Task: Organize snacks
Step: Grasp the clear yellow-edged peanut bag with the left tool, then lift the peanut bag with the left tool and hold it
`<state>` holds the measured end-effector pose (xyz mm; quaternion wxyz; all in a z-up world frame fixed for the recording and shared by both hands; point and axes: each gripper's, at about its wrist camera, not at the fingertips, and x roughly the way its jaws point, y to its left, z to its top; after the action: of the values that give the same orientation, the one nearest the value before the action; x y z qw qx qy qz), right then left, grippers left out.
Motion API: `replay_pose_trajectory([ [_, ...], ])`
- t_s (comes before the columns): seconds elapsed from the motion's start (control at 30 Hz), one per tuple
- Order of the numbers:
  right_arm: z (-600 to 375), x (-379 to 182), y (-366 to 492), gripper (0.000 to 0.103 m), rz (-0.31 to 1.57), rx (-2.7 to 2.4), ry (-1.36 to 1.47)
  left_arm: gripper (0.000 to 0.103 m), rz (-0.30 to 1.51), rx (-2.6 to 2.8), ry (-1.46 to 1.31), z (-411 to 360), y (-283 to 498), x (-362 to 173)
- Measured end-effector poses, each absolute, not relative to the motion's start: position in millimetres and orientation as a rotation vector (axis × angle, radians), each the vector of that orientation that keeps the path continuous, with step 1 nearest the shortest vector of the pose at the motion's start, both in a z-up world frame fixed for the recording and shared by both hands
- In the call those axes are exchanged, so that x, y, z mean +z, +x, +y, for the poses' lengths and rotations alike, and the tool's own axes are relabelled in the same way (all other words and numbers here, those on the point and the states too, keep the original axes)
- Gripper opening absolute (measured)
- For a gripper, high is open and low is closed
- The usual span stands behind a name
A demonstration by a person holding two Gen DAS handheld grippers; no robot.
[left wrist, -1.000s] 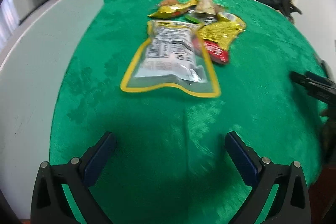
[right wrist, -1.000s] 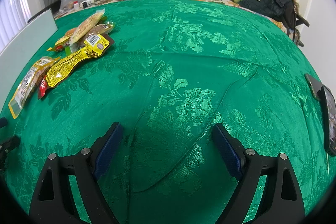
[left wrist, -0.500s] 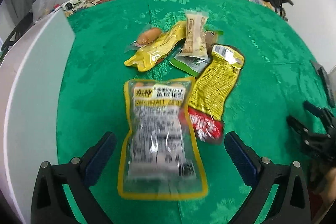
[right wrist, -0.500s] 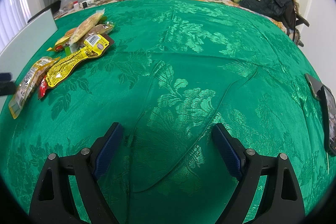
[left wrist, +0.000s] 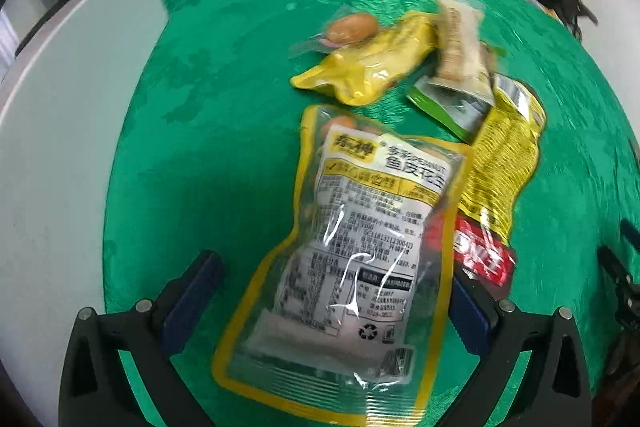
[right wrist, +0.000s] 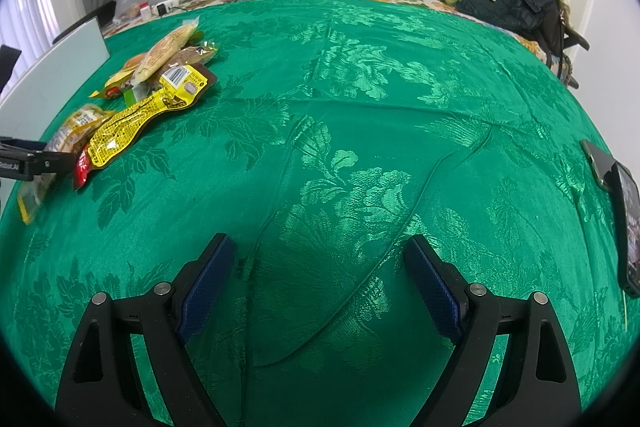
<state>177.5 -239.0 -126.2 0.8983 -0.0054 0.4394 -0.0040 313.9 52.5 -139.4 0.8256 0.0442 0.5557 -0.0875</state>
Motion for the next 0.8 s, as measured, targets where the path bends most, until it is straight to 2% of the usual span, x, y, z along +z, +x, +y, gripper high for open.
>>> replay_pose_trajectory([
  [0.17, -238.8, -126.2, 177.4, 0.090, 0.910, -0.009, -0.011, 0.100, 1.173, -0.182, 0.100, 53.7, 317.6, -139.3],
  [0.23, -238.9, -126.2, 177.4, 0.090, 0.910, -0.009, -0.011, 0.076, 1.130, -0.184, 0.108, 54.7, 313.3, -134.3],
  [0.3, -238.7, -126.2, 177.5, 0.090, 0.910, -0.009, -0.011, 0.063, 1.118, -0.187, 0.090, 58.4, 306.5, -132.8],
  [0.33, -238.8, -126.2, 177.4, 0.090, 0.910, -0.009, -0.011, 0.060, 1.117, -0.176, 0.080, 60.9, 303.1, -131.6],
  [0.6, -238.5, -126.3, 177.6, 0.090, 0.910, -0.010, -0.011, 0.061, 1.093, -0.035, -0.012, 78.1, 243.2, -135.6],
  [0.67, -238.5, -126.3, 177.5, 0.090, 0.910, -0.010, -0.011, 0.068, 1.070, -0.032, -0.022, 76.8, 237.3, -138.0],
  [0.73, -238.5, -126.3, 177.5, 0.090, 0.910, -0.010, -0.011, 0.081, 1.043, -0.034, -0.024, 76.5, 237.1, -141.0],
  [0.8, -238.6, -126.2, 177.3, 0.090, 0.910, -0.010, -0.011, 0.085, 1.014, -0.036, 0.011, 74.4, 239.1, -145.3],
])
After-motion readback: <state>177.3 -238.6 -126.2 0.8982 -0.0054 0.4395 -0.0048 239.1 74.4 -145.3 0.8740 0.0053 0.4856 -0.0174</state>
